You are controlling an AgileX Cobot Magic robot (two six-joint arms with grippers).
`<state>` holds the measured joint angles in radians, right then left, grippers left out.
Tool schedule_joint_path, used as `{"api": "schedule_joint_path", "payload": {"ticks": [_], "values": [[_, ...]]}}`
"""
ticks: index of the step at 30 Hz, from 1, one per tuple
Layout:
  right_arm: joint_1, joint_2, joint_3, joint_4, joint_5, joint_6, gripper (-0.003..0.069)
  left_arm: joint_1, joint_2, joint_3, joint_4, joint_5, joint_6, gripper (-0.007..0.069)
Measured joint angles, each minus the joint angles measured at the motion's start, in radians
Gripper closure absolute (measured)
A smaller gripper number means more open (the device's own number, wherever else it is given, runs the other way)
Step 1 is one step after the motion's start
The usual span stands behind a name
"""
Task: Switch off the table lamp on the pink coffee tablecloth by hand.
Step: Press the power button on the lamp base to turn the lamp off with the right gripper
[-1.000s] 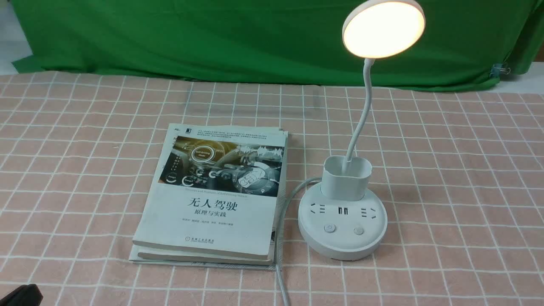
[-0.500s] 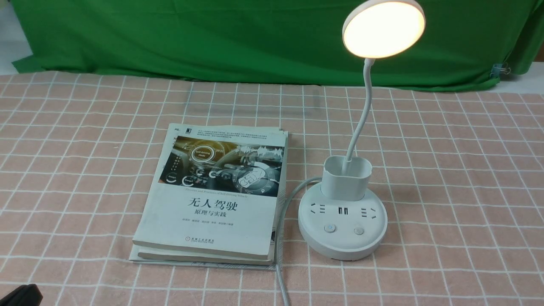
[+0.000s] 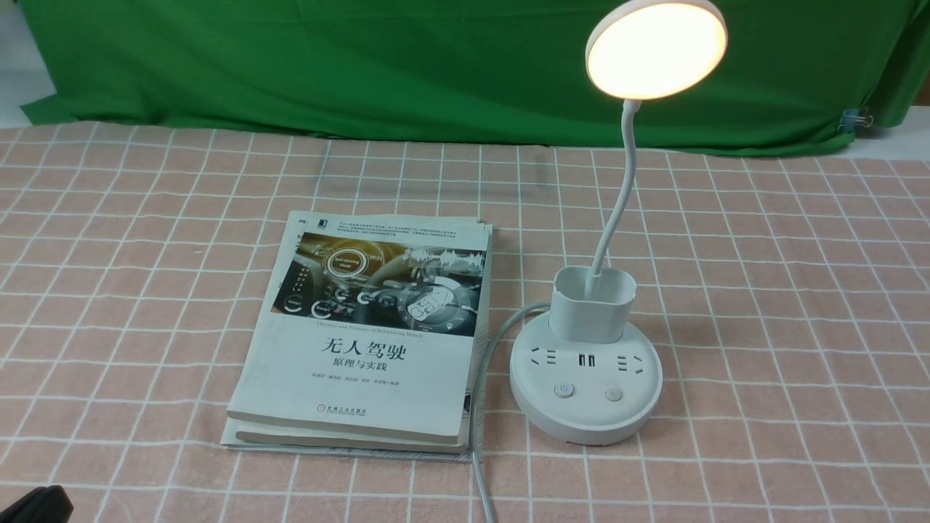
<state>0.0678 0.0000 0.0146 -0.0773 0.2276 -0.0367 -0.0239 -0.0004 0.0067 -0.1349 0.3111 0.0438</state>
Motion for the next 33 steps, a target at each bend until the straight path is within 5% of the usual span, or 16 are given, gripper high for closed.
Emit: {"api": "schedule_joint_path", "payload": {"ticks": [9, 15, 23, 27, 33], "values": [[0.0, 0.0, 0.0, 0.02, -0.06, 0.018, 0.0417, 0.0, 0.0, 0.0, 0.0, 0.0, 0.0, 0.0618], [0.0, 0.0, 0.0, 0.116, -0.307, 0.306, 0.0417, 0.0, 0.0, 0.0, 0.0, 0.0, 0.0, 0.0618], [0.0, 0.0, 0.0, 0.128, -0.365, 0.457, 0.0439, 0.0, 0.0, 0.0, 0.0, 0.0, 0.0, 0.0618], [0.007, 0.065, -0.099, 0.129, -0.198, 0.485, 0.0581, 0.0, 0.0, 0.0, 0.0, 0.0, 0.0, 0.0618], [0.076, 0.382, -0.494, 0.128, 0.215, 0.238, 0.0617, 0.0, 0.0, 0.0, 0.0, 0.0, 0.0, 0.0618]]}}
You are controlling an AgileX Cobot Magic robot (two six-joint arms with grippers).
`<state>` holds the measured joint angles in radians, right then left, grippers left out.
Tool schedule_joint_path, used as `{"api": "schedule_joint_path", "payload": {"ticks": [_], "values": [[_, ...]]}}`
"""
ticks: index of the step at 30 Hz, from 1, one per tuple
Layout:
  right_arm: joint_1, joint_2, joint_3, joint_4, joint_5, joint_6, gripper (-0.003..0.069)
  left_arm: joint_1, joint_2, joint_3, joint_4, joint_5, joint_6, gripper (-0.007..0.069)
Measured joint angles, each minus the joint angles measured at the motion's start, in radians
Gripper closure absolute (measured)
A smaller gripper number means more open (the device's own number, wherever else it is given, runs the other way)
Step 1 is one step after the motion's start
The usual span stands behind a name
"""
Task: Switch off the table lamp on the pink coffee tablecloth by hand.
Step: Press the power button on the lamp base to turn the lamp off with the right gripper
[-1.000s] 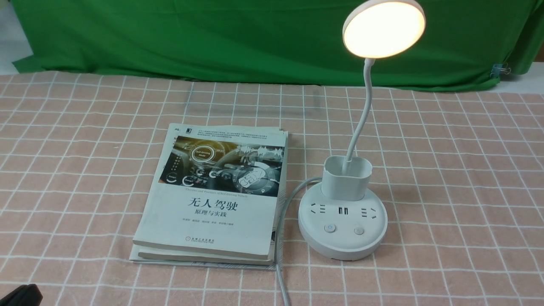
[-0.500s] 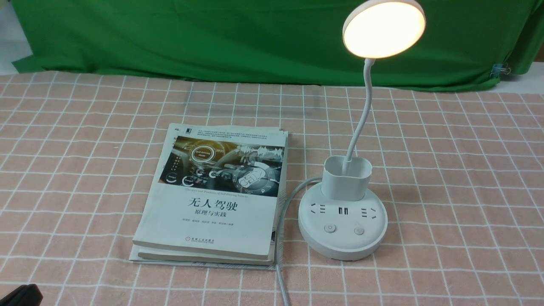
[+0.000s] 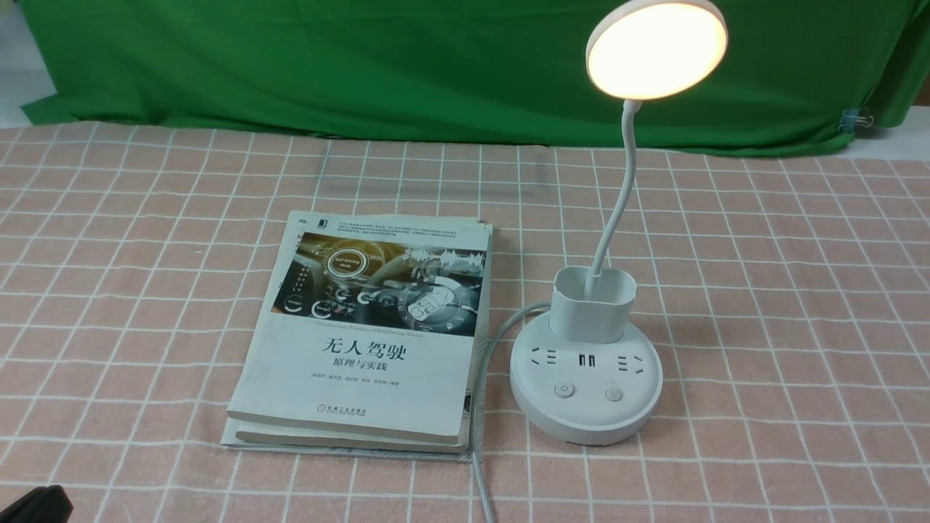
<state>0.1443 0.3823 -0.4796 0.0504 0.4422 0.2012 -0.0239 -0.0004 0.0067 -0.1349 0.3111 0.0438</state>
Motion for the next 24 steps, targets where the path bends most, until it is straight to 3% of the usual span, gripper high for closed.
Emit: {"api": "schedule_joint_path", "payload": {"ticks": [1, 4, 7, 12, 20, 24], "values": [[0.002, 0.014, -0.014, 0.0, 0.016, -0.009, 0.0617, 0.0, 0.0, 0.0, 0.0, 0.0, 0.0, 0.0618], [0.031, 0.264, -0.233, 0.0, 0.267, -0.112, 0.0618, 0.0, 0.0, 0.0, 0.0, 0.0, 0.0, 0.0618], [0.035, 0.454, -0.344, 0.001, 0.354, -0.166, 0.0618, 0.0, 0.0, 0.0, 0.0, 0.0, 0.0, 0.0618], [0.061, 0.703, -0.454, 0.08, 0.384, -0.252, 0.0619, 0.0, 0.0, 0.0, 0.0, 0.0, 0.0, 0.0618], [0.265, 0.951, -0.482, 0.12, 0.339, -0.272, 0.0619, 0.0, 0.0, 0.0, 0.0, 0.0, 0.0, 0.0618], [0.307, 1.015, -0.482, 0.13, 0.308, -0.272, 0.0619, 0.0, 0.0, 0.0, 0.0, 0.0, 0.0, 0.0618]]}}
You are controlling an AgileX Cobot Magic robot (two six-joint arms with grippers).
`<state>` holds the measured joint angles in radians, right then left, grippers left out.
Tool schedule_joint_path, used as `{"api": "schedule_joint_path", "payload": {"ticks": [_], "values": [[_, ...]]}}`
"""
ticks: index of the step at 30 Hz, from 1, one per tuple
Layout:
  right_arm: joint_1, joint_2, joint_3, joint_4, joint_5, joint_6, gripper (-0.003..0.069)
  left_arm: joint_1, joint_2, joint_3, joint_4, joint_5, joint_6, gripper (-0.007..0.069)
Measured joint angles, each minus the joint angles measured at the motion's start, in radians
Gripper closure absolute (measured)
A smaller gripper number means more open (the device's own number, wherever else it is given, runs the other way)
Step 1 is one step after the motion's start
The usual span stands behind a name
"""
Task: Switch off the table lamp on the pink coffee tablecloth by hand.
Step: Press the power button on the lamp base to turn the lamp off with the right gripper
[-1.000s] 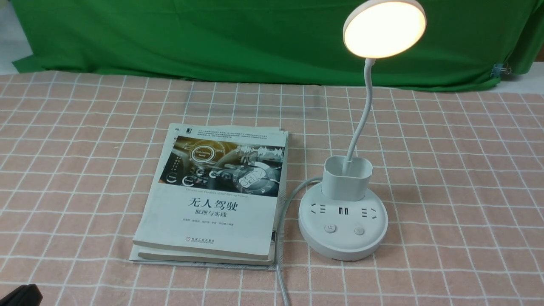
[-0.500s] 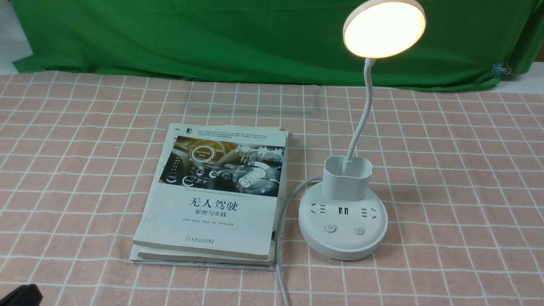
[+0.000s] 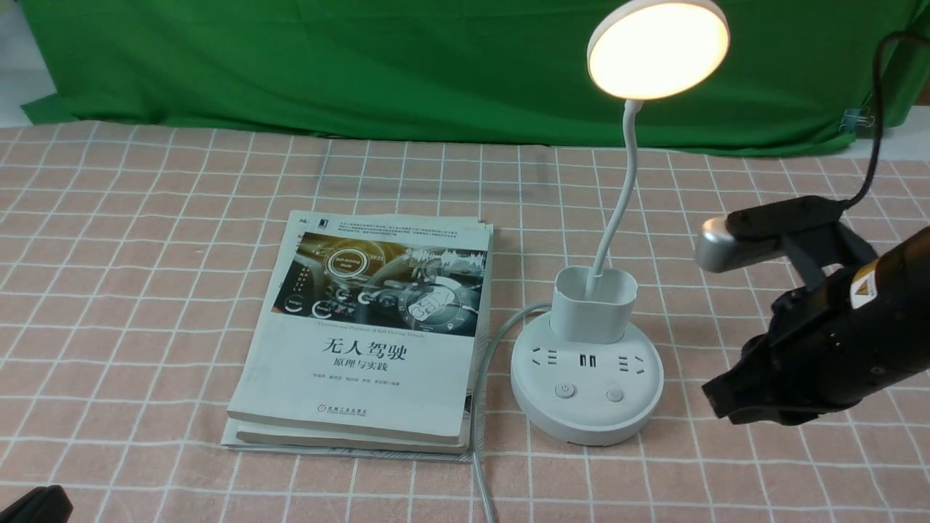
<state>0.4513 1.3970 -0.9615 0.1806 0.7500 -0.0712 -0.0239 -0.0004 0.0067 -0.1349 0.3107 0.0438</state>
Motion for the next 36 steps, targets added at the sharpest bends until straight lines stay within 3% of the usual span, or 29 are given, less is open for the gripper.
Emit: {"api": "schedule_joint_path", "payload": {"ticks": [13, 36], "values": [[0.057, 0.267, -0.141, 0.025, -0.131, -0.031, 0.0619, 0.0, 0.0, 0.0, 0.0, 0.0, 0.0, 0.0618], [0.057, 0.451, -0.251, 0.028, -0.091, -0.053, 0.0619, 0.0, 0.0, 0.0, 0.0, 0.0, 0.0, 0.0618]]}}
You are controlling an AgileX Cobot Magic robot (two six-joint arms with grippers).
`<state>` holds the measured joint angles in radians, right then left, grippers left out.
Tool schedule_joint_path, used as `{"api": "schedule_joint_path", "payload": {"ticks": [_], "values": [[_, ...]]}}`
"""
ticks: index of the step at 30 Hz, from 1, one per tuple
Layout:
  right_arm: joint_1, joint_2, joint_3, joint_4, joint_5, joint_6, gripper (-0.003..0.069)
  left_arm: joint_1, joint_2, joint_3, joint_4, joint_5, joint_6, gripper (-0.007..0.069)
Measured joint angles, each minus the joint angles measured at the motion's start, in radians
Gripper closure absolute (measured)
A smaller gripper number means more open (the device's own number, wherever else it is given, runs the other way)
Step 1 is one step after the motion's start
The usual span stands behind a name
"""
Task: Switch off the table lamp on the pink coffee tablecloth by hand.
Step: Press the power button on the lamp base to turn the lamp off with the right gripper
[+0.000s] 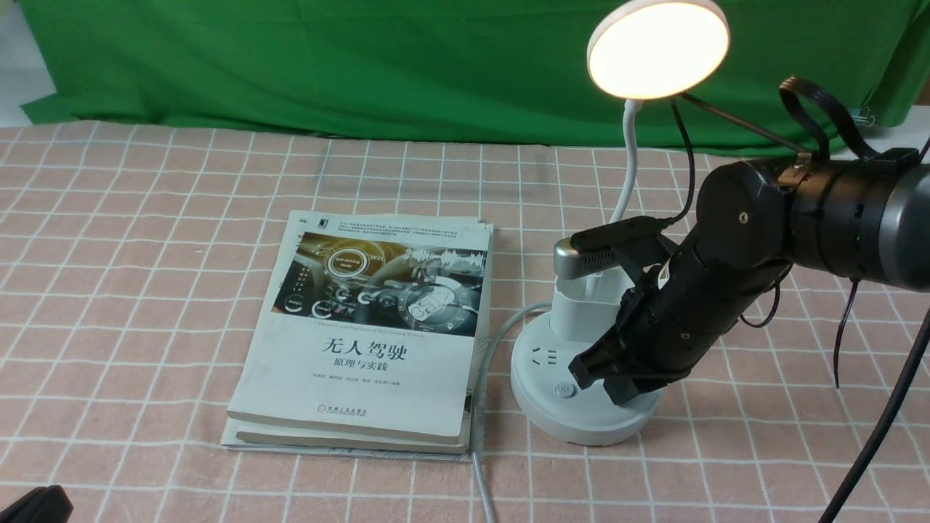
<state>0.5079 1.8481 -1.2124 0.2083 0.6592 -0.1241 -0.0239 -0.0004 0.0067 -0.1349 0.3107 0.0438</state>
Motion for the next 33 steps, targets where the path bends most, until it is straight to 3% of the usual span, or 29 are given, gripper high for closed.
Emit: {"api": "schedule_joint_path", "payload": {"ticks": [33], "values": [[0.01, 0.018, -0.02, -0.019, 0.021, -0.001, 0.0619, 0.0, 0.0, 0.0, 0.0, 0.0, 0.0, 0.0618]]}}
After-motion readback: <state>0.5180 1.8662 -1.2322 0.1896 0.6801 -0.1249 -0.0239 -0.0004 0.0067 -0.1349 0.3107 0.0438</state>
